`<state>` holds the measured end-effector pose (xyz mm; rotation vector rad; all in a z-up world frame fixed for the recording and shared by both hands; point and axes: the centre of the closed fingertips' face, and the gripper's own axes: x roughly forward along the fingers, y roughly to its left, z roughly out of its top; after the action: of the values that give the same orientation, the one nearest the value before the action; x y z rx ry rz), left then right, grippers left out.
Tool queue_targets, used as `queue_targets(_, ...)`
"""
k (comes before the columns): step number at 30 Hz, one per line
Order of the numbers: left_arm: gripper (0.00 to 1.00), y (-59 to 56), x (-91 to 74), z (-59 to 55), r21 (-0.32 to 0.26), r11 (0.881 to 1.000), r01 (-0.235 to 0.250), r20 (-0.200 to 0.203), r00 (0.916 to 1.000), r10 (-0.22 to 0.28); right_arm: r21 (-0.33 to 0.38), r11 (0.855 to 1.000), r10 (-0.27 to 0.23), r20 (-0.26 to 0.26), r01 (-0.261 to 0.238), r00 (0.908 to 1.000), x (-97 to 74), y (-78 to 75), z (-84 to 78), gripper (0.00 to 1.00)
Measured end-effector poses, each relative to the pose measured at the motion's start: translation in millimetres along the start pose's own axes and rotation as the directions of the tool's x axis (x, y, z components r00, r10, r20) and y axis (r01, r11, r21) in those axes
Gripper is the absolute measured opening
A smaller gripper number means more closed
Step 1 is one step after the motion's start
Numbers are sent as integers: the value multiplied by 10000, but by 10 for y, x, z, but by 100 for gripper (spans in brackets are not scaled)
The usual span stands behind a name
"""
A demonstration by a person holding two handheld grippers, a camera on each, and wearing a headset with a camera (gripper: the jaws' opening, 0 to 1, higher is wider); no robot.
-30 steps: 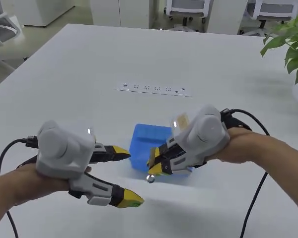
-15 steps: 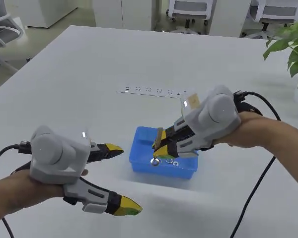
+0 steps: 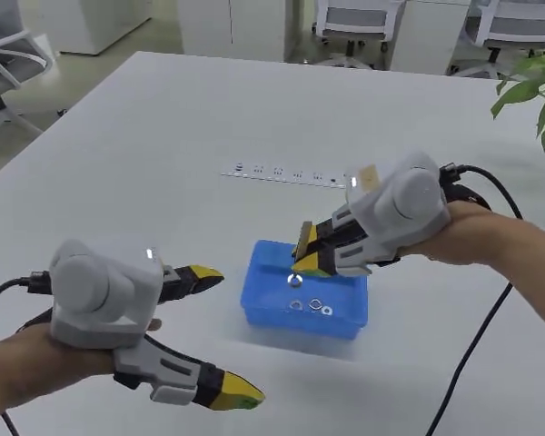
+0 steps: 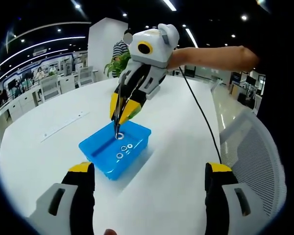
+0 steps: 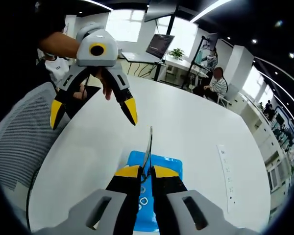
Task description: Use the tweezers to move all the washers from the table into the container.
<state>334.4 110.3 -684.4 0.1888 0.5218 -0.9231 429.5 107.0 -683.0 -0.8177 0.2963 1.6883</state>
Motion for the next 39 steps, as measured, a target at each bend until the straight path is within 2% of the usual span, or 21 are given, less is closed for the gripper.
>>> queue_targets(7,99,80,-1,-12,-64,10000,-29,142,9999,30,135,9997,-203,-30,203,9998,68,-113,-106,9)
queue_targets(14,99,98,-5,47,-3,9999,-111,348,9993,111,305,9990,-323,-22,323,9995,150,-191,-205,9)
queue_targets(25,97,135,0,85,36,9999,-116,436,9990,114,509,9984,-246,-122,251,9996,313,-212,-369,9)
queue_targets(39,92,243,41,169,265,9996,-36,492,9988,23,533,9984,-168,-540,197,9984,402,-205,-611,9)
